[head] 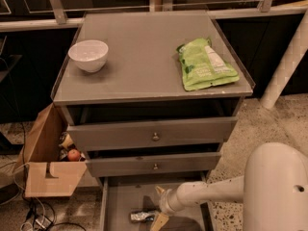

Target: Pick redbull can from bottom drawer and place on counter

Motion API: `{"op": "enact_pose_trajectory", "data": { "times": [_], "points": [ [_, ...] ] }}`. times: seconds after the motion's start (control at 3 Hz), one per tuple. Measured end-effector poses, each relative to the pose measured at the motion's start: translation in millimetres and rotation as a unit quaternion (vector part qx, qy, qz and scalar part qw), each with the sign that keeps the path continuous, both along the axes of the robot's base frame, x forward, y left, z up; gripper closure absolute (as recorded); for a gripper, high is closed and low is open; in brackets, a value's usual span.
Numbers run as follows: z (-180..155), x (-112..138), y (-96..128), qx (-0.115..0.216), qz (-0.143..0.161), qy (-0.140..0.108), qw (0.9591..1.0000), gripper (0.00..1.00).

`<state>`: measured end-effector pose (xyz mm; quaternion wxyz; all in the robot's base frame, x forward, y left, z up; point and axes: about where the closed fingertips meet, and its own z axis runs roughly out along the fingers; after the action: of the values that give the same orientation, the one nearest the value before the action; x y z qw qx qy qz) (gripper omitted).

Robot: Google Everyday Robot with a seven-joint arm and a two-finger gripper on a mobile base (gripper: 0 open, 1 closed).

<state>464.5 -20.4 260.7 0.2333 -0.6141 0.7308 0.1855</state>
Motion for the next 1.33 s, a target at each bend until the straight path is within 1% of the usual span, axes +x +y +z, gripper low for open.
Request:
{"op": "enact_pose_trajectory", "data": {
  "times": [0.33, 0.67, 1.33],
  "points": [
    [0, 0, 0, 0.0, 0.0, 0.0, 1.0, 0.0],
    [-23, -3, 4, -0.002, -0.006, 0.005, 1.0, 0.0],
    [-54, 4, 11, -0.002, 0.003, 0.005, 1.0, 0.0]
  ]
}}
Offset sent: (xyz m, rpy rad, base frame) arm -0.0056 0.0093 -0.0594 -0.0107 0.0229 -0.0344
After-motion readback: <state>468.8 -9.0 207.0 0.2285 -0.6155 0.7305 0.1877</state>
